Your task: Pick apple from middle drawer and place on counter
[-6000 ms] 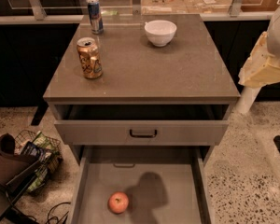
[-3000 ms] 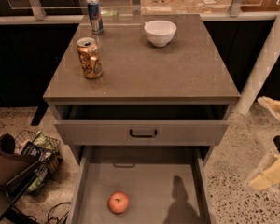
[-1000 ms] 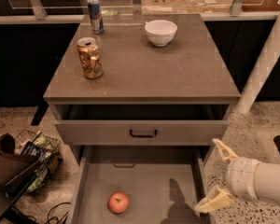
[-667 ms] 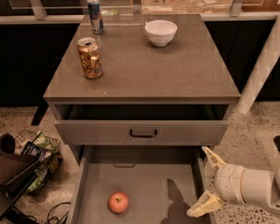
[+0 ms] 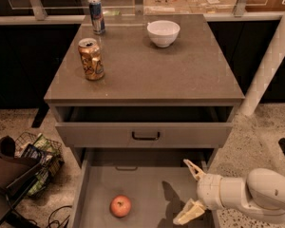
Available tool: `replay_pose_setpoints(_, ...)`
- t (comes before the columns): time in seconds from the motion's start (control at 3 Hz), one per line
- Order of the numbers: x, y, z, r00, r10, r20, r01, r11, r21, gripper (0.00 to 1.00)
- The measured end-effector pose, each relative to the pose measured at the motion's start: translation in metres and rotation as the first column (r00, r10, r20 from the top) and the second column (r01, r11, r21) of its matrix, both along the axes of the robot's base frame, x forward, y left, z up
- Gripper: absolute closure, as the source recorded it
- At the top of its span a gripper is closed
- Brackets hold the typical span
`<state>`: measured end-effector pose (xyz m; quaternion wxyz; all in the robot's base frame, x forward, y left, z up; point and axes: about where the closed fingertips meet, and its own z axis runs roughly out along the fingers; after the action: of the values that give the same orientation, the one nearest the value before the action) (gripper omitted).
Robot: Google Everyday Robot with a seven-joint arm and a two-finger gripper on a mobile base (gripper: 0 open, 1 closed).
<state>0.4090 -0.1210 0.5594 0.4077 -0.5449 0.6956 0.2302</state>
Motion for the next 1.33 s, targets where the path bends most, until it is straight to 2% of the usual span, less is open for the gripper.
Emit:
replay_pose_setpoints(0.33, -0.002, 0.018, -0.031, 0.9994, 0.023, -0.027, -0.022, 0.998, 0.056, 0.0)
replay_pose_setpoints(1.0, 0.011, 0.048, -0.048, 0.9979, 0.055, -0.033, -0.053, 0.997, 0.05, 0.0)
replay_pose_setpoints(1.33, 0.018, 0.076, -0.079, 0.9943, 0.096, -0.047, -0.091, 0.99, 0.104, 0.0)
